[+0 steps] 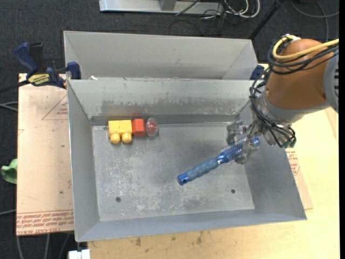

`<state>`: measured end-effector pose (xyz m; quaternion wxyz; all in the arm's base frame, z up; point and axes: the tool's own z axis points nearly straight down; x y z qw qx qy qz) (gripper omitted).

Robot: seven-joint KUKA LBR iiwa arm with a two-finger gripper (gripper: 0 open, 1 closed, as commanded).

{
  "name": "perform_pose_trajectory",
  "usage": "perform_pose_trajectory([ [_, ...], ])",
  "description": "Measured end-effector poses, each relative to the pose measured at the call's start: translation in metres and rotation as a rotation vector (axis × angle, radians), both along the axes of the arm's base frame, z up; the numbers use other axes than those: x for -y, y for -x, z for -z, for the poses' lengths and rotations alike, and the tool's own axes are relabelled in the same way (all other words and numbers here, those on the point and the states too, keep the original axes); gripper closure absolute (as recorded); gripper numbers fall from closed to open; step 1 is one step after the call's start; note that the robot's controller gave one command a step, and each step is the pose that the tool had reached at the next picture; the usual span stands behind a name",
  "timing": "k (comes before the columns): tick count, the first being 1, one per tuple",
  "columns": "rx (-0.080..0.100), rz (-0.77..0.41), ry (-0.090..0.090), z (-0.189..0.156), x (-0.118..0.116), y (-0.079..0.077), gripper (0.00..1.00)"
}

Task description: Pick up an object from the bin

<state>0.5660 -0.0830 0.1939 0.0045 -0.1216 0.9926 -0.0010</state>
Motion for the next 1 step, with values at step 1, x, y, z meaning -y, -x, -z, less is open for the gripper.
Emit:
perform_pose_trajectory([
  [1, -0.005, 0.319, -0.002, -0.0514, 0.0232, 0.0215, 1.0],
])
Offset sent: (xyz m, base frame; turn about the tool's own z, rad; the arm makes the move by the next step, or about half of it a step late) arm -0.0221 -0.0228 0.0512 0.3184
